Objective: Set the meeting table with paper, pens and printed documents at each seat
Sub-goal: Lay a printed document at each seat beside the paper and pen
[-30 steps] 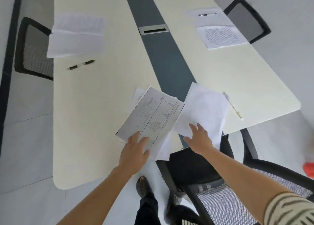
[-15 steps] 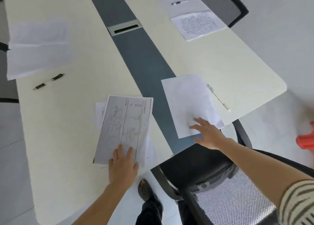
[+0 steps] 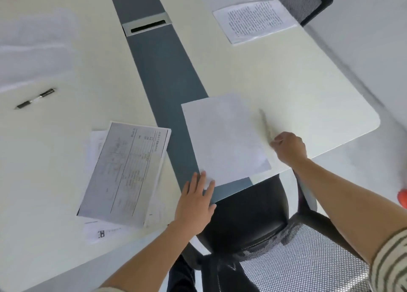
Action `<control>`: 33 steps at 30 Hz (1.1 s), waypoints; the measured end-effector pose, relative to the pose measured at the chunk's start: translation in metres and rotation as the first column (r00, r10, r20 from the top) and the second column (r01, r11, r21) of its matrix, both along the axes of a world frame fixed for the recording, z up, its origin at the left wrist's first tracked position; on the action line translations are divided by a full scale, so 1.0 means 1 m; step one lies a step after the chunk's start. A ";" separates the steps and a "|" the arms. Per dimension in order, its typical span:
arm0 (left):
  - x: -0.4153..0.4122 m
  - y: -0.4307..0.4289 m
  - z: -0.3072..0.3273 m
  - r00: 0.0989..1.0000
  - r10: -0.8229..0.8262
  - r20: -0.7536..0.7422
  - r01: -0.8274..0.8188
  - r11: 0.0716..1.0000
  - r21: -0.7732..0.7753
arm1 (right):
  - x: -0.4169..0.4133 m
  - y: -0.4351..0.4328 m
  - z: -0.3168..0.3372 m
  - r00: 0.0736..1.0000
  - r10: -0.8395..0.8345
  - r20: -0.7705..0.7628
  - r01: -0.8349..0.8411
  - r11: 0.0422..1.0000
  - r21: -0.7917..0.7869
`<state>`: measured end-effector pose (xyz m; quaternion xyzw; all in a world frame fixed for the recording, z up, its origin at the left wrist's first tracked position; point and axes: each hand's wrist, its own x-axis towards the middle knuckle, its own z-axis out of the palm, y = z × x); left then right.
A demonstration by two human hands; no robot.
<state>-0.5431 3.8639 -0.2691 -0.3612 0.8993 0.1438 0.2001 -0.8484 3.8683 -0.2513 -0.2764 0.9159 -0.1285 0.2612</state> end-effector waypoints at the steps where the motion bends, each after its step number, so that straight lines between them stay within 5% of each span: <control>1: -0.007 0.004 -0.001 1.000 0.017 0.008 -0.017 1.000 -0.005 | -0.001 -0.005 0.003 1.000 0.007 0.001 -0.007 0.998 -0.055; 6: -0.024 0.015 0.001 0.998 0.032 0.053 -0.031 0.999 -0.012 | 0.046 -0.030 0.021 0.981 0.189 0.042 -0.176 0.959 -0.222; 13: -0.025 0.010 0.003 0.998 0.016 0.058 -0.016 1.000 0.000 | 0.069 -0.028 -0.004 0.948 0.311 0.072 -0.309 0.950 -0.039; 20: -0.029 0.007 0.004 0.998 0.023 0.056 -0.024 1.000 0.013 | 0.074 -0.015 -0.015 0.886 0.441 -0.146 -0.444 0.896 0.011; 33: 0.003 -0.002 0.019 0.982 0.167 -0.086 -0.160 0.983 0.089 | 0.058 -0.002 -0.008 0.876 0.458 -0.151 -0.443 0.888 0.125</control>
